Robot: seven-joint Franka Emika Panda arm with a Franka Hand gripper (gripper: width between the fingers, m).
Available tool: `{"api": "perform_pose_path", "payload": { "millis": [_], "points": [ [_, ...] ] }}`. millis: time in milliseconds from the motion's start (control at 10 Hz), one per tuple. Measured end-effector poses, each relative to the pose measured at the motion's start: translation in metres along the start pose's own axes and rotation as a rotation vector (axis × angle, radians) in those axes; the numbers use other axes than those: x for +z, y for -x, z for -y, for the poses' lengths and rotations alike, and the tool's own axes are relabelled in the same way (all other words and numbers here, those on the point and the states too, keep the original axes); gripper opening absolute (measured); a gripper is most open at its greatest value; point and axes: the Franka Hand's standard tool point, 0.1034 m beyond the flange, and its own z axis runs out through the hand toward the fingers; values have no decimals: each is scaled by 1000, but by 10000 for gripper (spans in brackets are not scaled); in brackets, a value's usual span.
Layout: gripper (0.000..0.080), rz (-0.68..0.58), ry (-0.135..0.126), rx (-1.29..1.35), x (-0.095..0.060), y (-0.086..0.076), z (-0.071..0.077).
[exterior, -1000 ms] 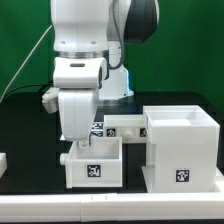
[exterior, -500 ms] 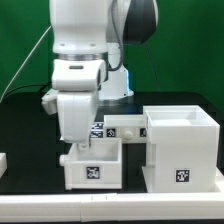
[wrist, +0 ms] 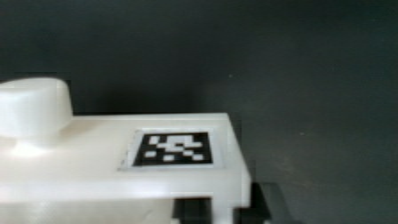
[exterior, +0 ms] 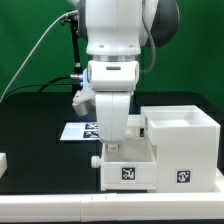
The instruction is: Assemble drawer
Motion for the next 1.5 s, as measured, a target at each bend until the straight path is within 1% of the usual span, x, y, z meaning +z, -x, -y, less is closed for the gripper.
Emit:
{"api": "perform_pose_path", "payload": {
  "millis": [100,200,300,500,600,700,800,900,1100,1300,1500],
  "points": [
    [39,0,-1,0,1,0,1],
    [39,7,32,-70,4,2,3],
    [39,21,20,-107,9,8,11],
    [39,23,9,-136,15,4,15],
    [39,24,8,-124,15,4,13],
    [39,32,-6,-104,13,3,10],
    [39,37,-12,-78,12,1,3],
    [39,34,-11,-60,14,-2,1],
    [39,31,-16,14,18,-5,2],
    [39,31,-16,11,19,-6,3],
    [39,28,-14,0,18,-12,3]
  ]
}}
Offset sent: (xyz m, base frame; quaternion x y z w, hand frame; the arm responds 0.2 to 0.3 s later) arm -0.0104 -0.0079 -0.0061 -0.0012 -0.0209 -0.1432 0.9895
